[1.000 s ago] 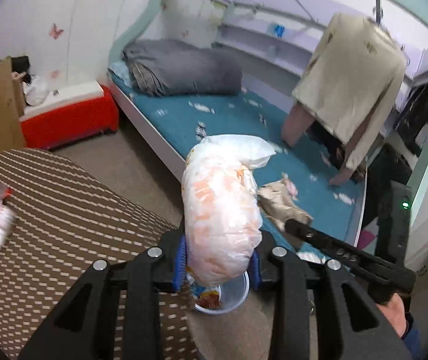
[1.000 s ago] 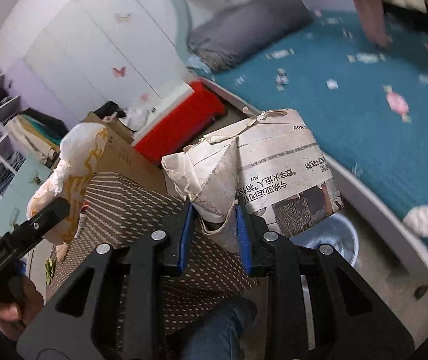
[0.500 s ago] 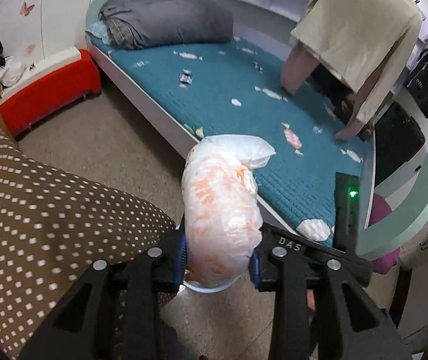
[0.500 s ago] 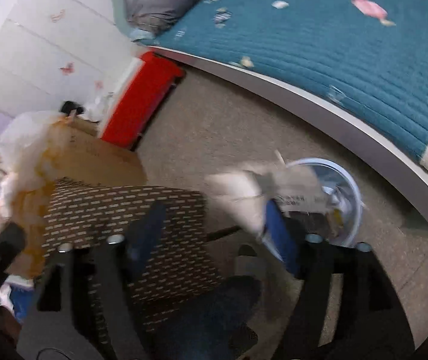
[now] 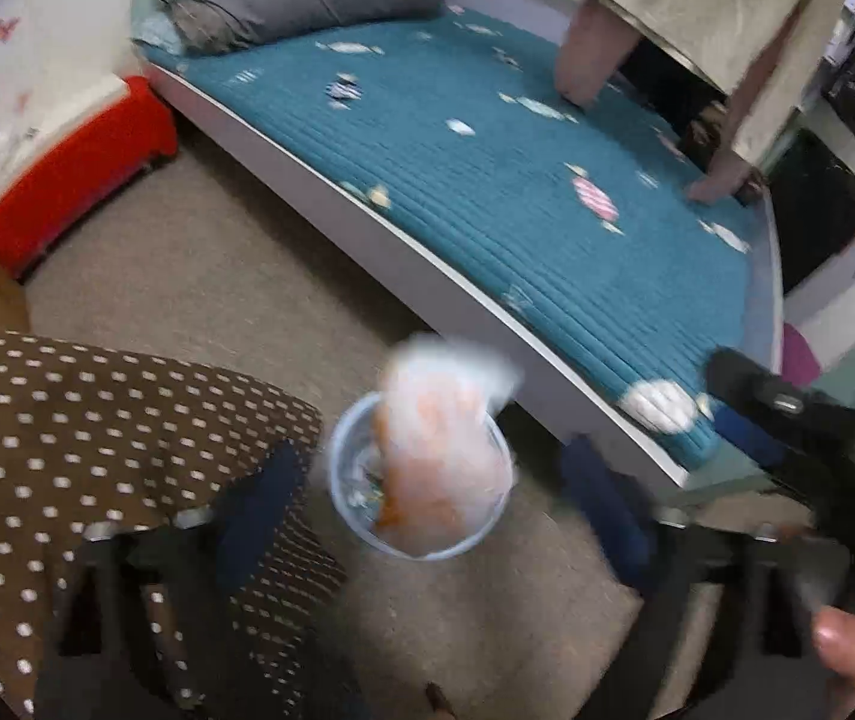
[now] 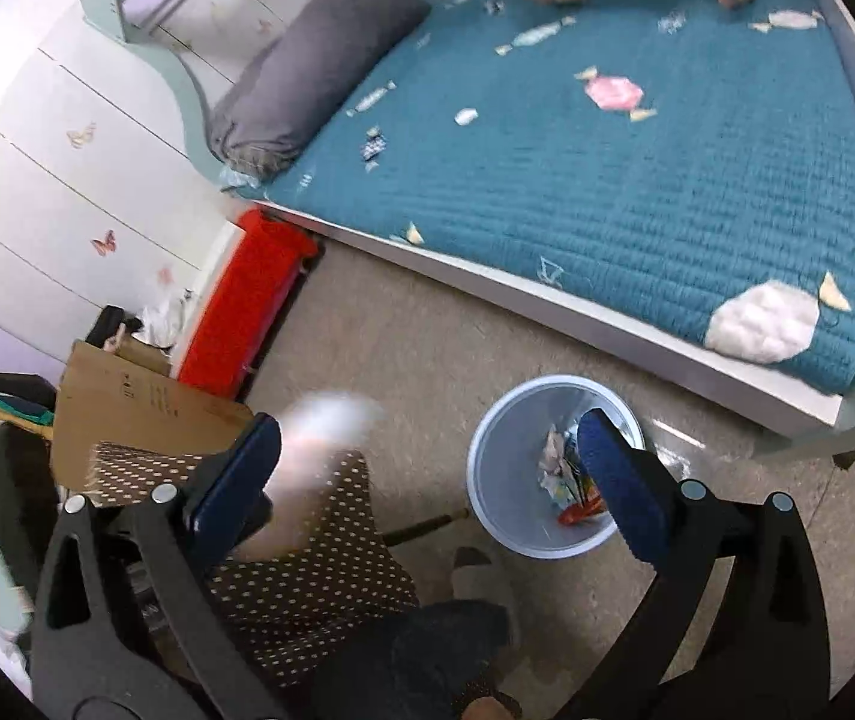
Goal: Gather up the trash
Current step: 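Carry both items to the white bin and release them from both tools, then return both open tools to the table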
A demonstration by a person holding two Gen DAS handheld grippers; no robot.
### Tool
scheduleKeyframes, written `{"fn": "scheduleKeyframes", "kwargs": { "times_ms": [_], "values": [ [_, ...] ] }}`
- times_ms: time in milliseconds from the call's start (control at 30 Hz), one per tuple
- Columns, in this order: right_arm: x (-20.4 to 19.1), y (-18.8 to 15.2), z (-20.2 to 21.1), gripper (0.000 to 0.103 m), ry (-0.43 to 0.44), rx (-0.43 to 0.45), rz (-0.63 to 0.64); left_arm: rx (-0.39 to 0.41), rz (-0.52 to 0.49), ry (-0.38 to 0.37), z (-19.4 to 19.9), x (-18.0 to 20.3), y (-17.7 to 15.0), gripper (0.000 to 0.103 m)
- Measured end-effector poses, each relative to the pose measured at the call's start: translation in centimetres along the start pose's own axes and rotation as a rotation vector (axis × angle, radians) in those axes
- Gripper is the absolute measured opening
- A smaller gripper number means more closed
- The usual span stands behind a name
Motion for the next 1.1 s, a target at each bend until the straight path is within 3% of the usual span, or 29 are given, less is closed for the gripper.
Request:
{"fn": "scheduleKeyframes", "kwargs": {
  "times_ms": [133,200,500,633,933,1100],
  "values": [
    [-1.2,0.1,1.3,0.097,0.001,0.028,0.027,0.024,0.04,0.034,1.7,-1.0,0.3,0.091],
    [-2.5,0.2,2.3,0.097,-0.014,0.064,0.053,0.059,0.048,0.01,3.4,-1.4,0.3,0.091],
    [-10.6,0.8,6.2,0.097,-0.018,0.165,0.226,0.28,0.038,-0.041,13.4,-2.9,-1.8,0.091],
    [-14.3,0.4,8.3,0.097,-0.029,0.238,0.329,0.358,0.028,-0.024,16.8,-3.1,-2.9,0.092],
    [-20.8,-0.2,10.6,0.097,0.023,0.236,0.439,0.521,0.039,0.032,23.6,-5.7,-4.5,0.094],
    [-24.3,-0.9,10.8,0.097,0.054,0.212,0.492,0.621,0.074,0.118,26.4,-7.9,-5.7,0.094]
  ]
}}
Point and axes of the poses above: each gripper's, at about its wrist camera, not at the fingertips, and z roughly against the way its jaws point, x to its right, y to its top, the point moved 1 cm from there along -z, roughly the way its jaws point, and after that the axes turned 11 degrees about z, right-handed, at the moved point
